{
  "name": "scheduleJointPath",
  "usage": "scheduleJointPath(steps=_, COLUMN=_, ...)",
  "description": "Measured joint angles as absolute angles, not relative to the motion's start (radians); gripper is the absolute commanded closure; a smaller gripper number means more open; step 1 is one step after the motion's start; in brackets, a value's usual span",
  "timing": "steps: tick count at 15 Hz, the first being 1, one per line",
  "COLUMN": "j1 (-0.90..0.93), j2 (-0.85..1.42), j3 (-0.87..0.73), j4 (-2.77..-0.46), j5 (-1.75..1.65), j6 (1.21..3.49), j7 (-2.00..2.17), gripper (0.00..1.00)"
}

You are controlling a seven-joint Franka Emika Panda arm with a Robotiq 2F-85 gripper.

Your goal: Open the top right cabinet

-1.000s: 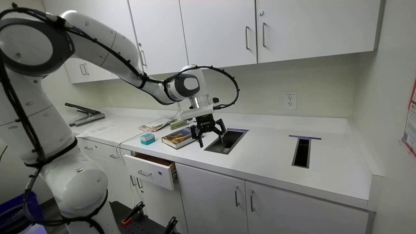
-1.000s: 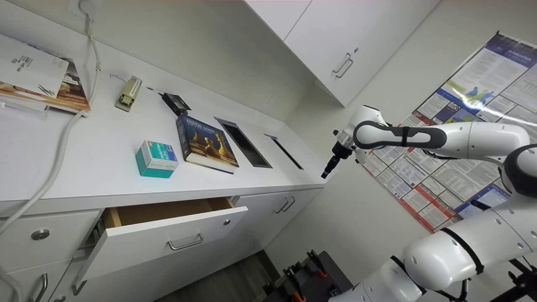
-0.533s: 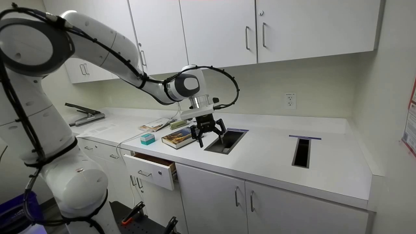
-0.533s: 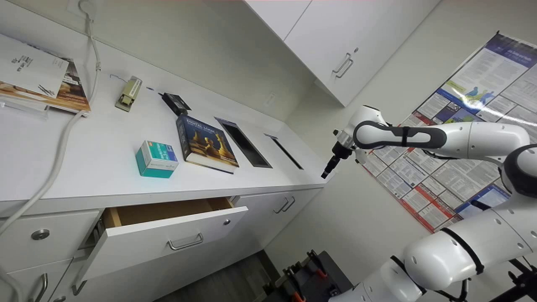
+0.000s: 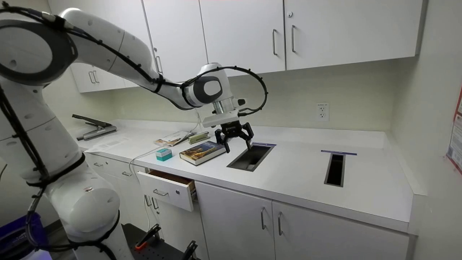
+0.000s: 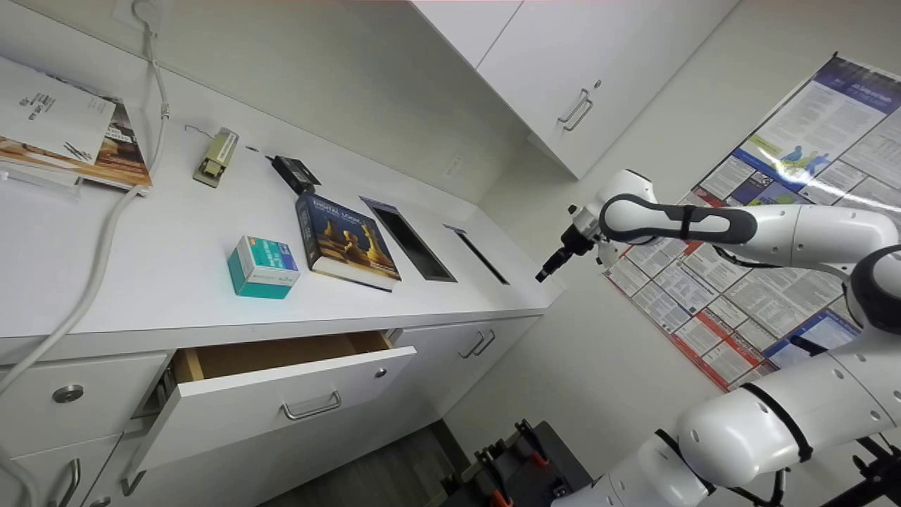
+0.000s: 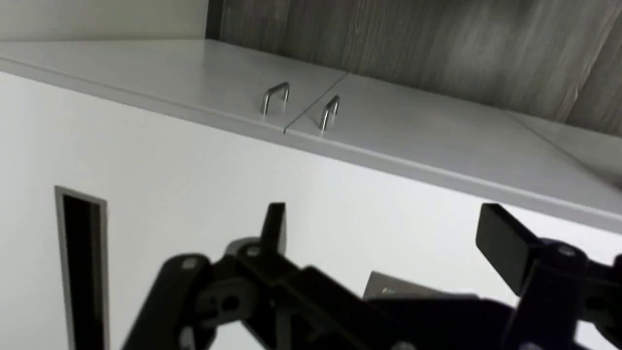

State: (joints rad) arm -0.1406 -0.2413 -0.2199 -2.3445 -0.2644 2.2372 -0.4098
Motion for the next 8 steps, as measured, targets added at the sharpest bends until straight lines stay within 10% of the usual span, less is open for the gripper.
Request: scheduleJointPath(steps=8, j1=-0.148, j2=-0.365, j3=-0.288, j4=-2.160, j5=-0.101, j6=2.334, j7=-0.414, gripper=0.00)
